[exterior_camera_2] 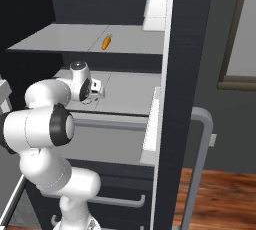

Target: Retrieve the bottle and the shaker from the cabinet and place them next to the mixing bowl on the counter. Then add garlic from the fridge to the mixing bowl.

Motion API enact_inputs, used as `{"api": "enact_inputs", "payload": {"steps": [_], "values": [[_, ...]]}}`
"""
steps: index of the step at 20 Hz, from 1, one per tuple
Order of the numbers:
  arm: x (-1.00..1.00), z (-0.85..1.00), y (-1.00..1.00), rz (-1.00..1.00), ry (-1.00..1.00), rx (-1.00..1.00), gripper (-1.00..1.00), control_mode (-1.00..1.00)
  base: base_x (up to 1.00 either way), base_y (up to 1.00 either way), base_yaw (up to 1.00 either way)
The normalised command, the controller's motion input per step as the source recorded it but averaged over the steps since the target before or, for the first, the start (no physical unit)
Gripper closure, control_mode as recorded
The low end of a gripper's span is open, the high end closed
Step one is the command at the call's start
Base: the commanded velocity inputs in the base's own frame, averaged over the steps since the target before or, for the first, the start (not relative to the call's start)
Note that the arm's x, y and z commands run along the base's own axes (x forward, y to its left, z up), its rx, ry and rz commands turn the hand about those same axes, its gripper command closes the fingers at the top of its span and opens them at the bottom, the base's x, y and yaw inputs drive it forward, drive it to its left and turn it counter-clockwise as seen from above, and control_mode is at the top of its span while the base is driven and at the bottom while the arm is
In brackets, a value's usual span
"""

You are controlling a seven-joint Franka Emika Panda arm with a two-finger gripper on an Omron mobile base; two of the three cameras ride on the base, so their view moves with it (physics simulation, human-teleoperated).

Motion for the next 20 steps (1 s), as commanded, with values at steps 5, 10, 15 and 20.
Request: {"api": "enact_inputs", "payload": {"steps": [5, 10, 15, 20], "values": [[0.00, -0.05, 0.00, 0.00, 0.00, 0.00, -1.00, -1.00, 0.00, 0.00, 0.00], [0.02, -0.09, 0.01, 0.00, -0.01, 0.00, -1.00, -1.00, 0.00, 0.00, 0.00], [0.00, -0.07, 0.08, 0.00, -0.01, 0.00, -1.00, -1.00, 0.00, 0.00, 0.00], [0.00, 0.00, 0.00, 0.00, 0.00, 0.00, -1.00, -1.00, 0.00, 0.00, 0.00]]}}
